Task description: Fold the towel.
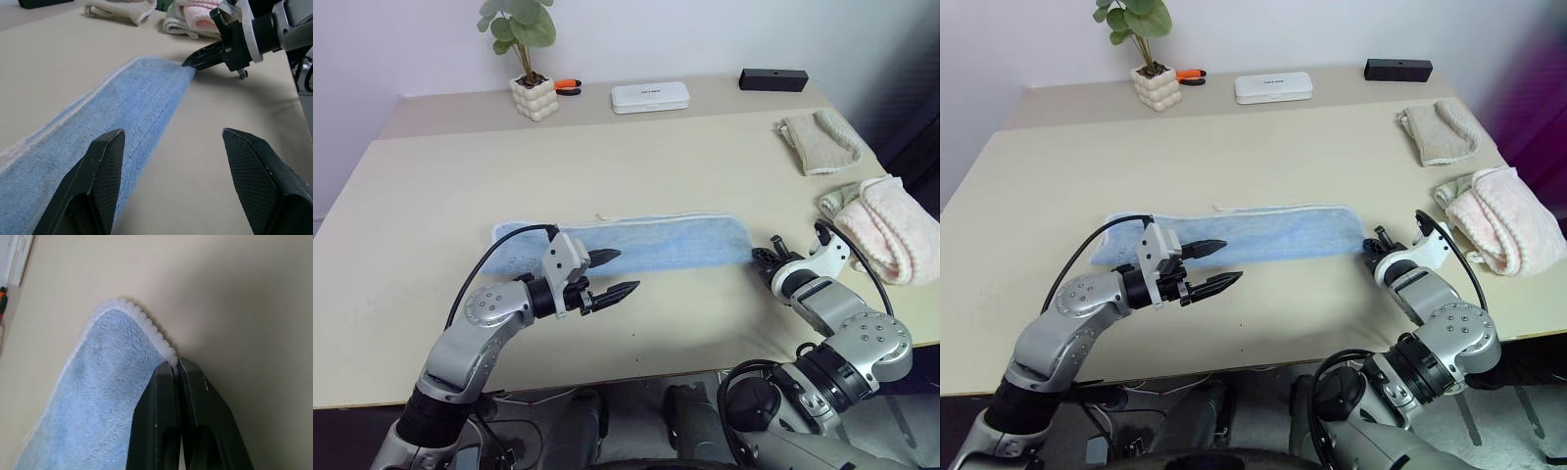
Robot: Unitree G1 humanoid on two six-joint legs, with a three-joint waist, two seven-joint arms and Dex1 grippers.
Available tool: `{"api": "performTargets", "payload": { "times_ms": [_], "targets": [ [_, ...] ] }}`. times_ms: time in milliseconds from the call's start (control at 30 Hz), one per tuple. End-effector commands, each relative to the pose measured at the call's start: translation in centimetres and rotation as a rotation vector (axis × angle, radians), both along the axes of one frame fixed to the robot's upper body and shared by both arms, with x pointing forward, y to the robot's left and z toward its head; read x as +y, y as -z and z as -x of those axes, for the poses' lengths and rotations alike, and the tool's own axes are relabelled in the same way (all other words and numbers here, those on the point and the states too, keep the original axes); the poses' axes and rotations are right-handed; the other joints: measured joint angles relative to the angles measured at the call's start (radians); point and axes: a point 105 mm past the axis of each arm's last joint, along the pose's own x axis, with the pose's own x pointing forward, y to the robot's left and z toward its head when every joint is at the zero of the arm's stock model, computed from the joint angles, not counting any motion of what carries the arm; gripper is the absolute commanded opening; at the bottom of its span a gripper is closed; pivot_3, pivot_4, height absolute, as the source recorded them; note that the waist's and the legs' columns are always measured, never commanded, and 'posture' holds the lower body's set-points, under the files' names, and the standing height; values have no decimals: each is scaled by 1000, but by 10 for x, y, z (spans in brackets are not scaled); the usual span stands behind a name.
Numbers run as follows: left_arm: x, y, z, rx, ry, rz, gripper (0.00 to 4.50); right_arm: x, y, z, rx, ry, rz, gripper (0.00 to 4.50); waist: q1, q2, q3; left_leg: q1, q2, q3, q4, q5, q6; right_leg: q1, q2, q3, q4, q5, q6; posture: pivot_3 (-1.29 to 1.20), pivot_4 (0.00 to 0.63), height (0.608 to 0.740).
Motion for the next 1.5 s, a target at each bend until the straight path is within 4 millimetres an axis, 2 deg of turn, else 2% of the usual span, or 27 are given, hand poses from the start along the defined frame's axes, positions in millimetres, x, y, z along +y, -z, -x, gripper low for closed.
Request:
{"api": "performTargets", "payload": {
  "times_ms": [33,133,200,267,400,467,533,567,633,767,933,1200,1300,1400,1467,1500],
  "targets": [
    [-2,-6,2,-39,11,0,3252,-16,-17,-1,-75,26,69,22,2,0,0,0,0,0,0,0,0,0,0,0,0,0,0,0,150,740],
    [-2,-5,2,-37,13,-1,3252,-27,-21,-1,-80,21,139,22,2,1,0,0,0,0,0,0,0,0,0,0,-1,0,0,0,150,740],
    [-1,-5,2,-35,11,-5,3252,-38,-42,-3,-144,-26,253,22,0,1,1,0,0,0,0,0,0,0,0,0,-1,0,0,0,150,740],
    [3,-4,1,-36,-1,-12,3252,-37,-63,-4,-219,-104,352,22,-1,3,1,-1,0,1,0,0,1,0,0,0,-1,0,0,0,150,740],
    [16,-7,-5,-38,-50,-17,3252,-9,-101,-4,-373,-318,514,22,-7,3,1,0,1,1,0,-1,2,0,1,0,-2,-1,1,0,150,740],
    [29,-11,-12,-45,-102,-18,3252,28,-123,2,-487,-520,601,22,-7,3,1,0,1,1,0,-1,2,0,1,0,-2,-1,1,0,150,740],
    [42,-14,-16,-55,-146,-29,3252,62,-132,10,-563,-700,641,22,-7,3,1,0,2,1,0,-1,2,0,1,0,-2,-1,1,0,150,740],
    [48,-15,-19,-60,-168,-37,3252,81,-131,14,-586,-795,654,22,-6,3,1,0,2,1,0,-1,2,0,1,0,-2,-1,1,0,150,740],
    [59,-17,-22,-69,-203,-52,3252,118,-117,22,-584,-1002,702,22,-4,3,1,0,2,1,0,-1,2,0,1,0,-2,-1,1,0,150,740],
    [61,-17,-22,-75,-206,-59,3252,153,-79,18,-525,-1162,746,22,6,0,2,-2,1,0,0,-1,2,0,-1,-1,-3,-1,2,0,150,740],
    [58,-18,-17,-78,-215,-54,3252,160,-48,5,-479,-1176,778,22,3,-2,2,-3,0,0,1,-1,3,0,-3,0,-6,-1,2,0,150,740],
    [56,-14,-13,-64,-226,-49,3252,164,-39,-1,-489,-1156,798,22,3,-2,2,-3,0,0,0,-2,2,-2,-1,0,-4,-1,2,0,150,740],
    [55,-13,-14,-60,-224,-46,3252,168,-49,10,-570,-1205,780,854,5,-2,2,-3,0,0,0,-2,2,-2,-1,0,-4,-1,2,0,150,740],
    [57,-12,-15,-57,-229,-46,3252,165,-65,20,-662,-1222,772,2279,4,-2,2,-3,0,0,0,-2,2,-2,-1,0,-4,-1,2,0,150,740],
    [61,-12,-17,-54,-241,-49,3252,154,-82,22,-724,-1191,762,3274,5,-2,2,-3,0,0,0,-2,2,-2,-1,0,-4,-1,2,0,150,740],
    [62,-11,-17,-54,-246,-50,3252,147,-89,20,-739,-1163,752,3274,5,-2,2,-3,0,0,0,-2,2,-2,-1,0,-4,-1,2,0,150,740]
  ]
}}
